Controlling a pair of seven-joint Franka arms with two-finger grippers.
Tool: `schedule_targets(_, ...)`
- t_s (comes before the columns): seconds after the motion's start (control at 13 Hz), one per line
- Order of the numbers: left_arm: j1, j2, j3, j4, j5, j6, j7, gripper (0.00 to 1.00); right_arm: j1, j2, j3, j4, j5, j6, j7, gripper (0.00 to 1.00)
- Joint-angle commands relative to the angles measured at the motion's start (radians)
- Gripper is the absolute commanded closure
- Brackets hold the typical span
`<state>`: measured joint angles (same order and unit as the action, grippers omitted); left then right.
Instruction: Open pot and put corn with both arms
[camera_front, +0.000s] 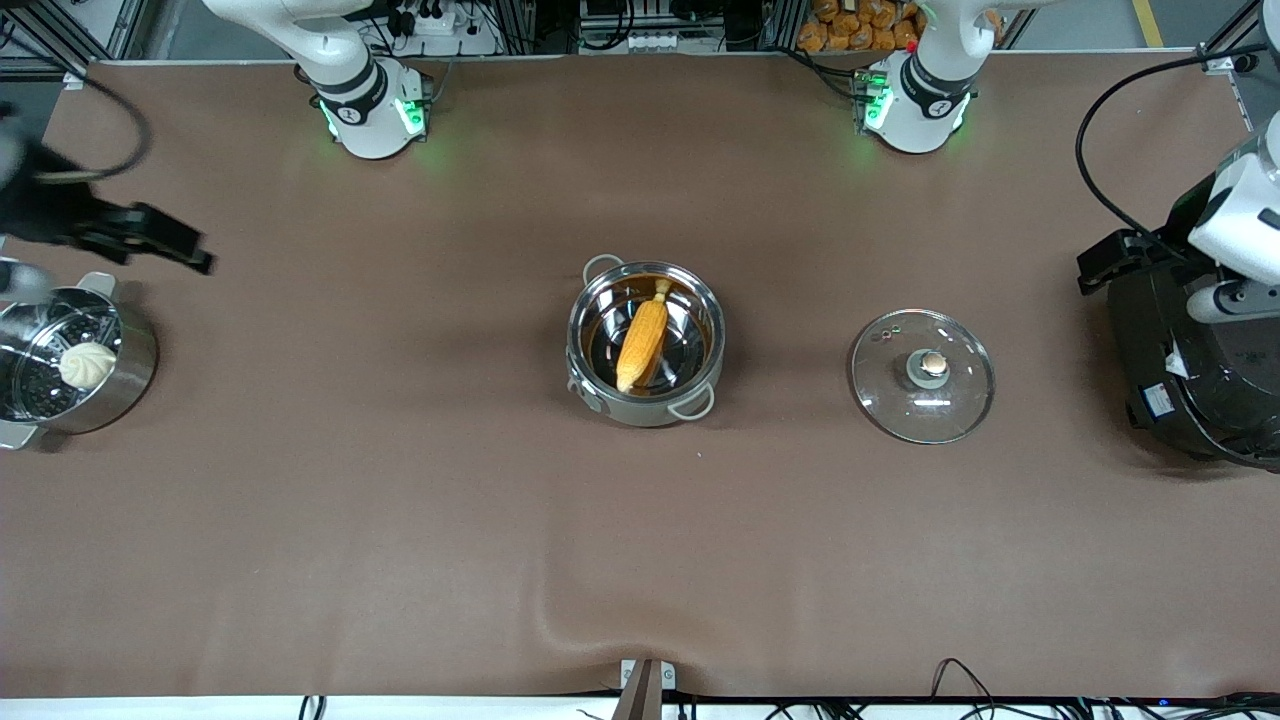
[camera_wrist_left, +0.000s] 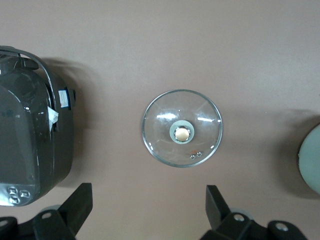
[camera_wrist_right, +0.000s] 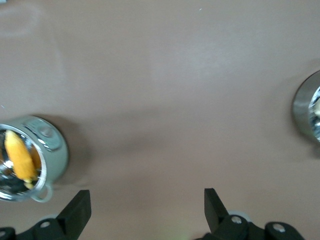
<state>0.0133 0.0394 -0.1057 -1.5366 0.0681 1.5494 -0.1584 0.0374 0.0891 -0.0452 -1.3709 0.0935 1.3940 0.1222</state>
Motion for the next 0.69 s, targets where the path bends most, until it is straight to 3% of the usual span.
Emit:
schedule_targets(0.0, 0.005, -0.026, -0.009, 0.010, -0.025, -0.034, 0.011, 0.00, -0.070, -0.081, 0.012, -0.126, -0.038, 0.051, -0.131, 0.00)
schedule_targets(0.23, 0.002, -0.026, -0.011, 0.010, -0.046, -0.034, 0.005, 0.00, -0.060, -0.164, -0.012, -0.288, -0.041, 0.161, -0.147, 0.00)
schedule_targets(0.46, 0.000, -0.027, -0.003, 0.010, -0.062, -0.061, -0.001, 0.00, -0.042, -0.192, -0.019, -0.326, -0.041, 0.166, -0.139, 0.00)
schedule_targets(0.62, -0.009, -0.026, 0.000, 0.030, -0.060, -0.071, -0.001, 0.00, 0.043, -0.201, -0.106, -0.336, -0.041, 0.168, -0.136, 0.00)
